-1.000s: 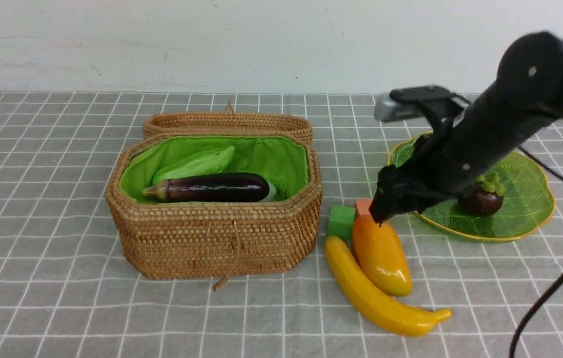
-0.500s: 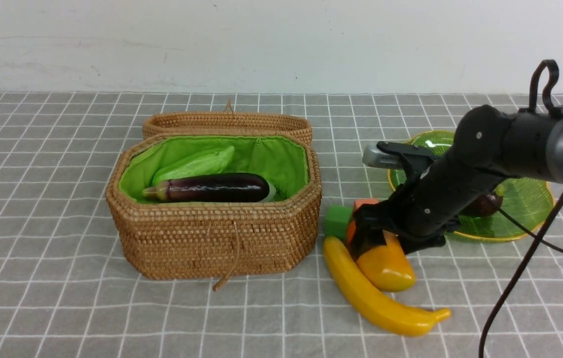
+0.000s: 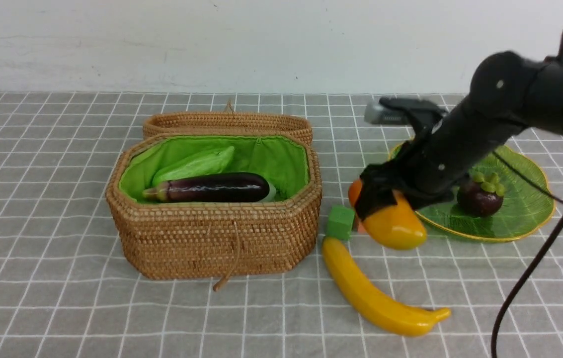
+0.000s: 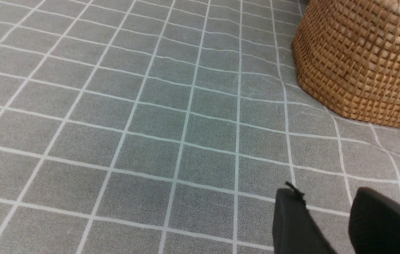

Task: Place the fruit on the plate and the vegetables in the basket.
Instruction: Use the right arm to grab a mango and put it into the right plate

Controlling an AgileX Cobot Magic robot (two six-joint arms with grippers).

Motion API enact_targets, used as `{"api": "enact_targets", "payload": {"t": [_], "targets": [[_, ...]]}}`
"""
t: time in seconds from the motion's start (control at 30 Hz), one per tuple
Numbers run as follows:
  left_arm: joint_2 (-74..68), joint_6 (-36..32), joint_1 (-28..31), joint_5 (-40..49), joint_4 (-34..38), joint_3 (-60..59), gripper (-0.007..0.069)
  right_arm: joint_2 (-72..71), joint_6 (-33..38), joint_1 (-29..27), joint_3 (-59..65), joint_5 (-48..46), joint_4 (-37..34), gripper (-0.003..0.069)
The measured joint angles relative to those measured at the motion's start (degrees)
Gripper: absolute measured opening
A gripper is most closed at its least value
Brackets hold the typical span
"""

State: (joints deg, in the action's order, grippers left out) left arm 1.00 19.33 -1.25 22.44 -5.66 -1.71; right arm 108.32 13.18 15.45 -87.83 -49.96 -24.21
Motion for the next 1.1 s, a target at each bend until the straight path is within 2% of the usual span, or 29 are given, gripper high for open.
{"api": "enact_targets", "payload": {"t": [0.1,0.33,0.57,0.7,0.83,0.97,1.1], "targets": [[0.0,0.0,0.0,0.0,0.0,0.0,0.0237,-1.28,0.0,-3.7,-5.42,0.55,0.99,0.0573],[0.0,0.0,0.0,0.0,0.0,0.0,0.0239,2.01,-0.05,-9.88,-6.78,11.5,2.46,0.0573],[0.0,0.0,0.0,0.0,0.0,0.0,0.0239,7.96,-0.05,-10.31,-6.78,12.02,3.73,0.0573],[0.0,0.0,0.0,0.0,0.0,0.0,0.0239,8.1,-0.05,-10.31,-6.78,12.02,4.07,0.0662],[0.0,0.0,0.0,0.0,0.0,0.0,0.0239,6.32,0.0,-10.31,-6.78,10.15,6.1,0.0676],[0.0,0.0,0.0,0.0,0.0,0.0,0.0239,0.5,0.0,-10.31,-6.78,3.57,9.6,0.0653],[0.0,0.0,0.0,0.0,0.0,0.0,0.0239,-4.81,1.87,-9.35,-5.66,-2.11,10.03,0.0633]]}}
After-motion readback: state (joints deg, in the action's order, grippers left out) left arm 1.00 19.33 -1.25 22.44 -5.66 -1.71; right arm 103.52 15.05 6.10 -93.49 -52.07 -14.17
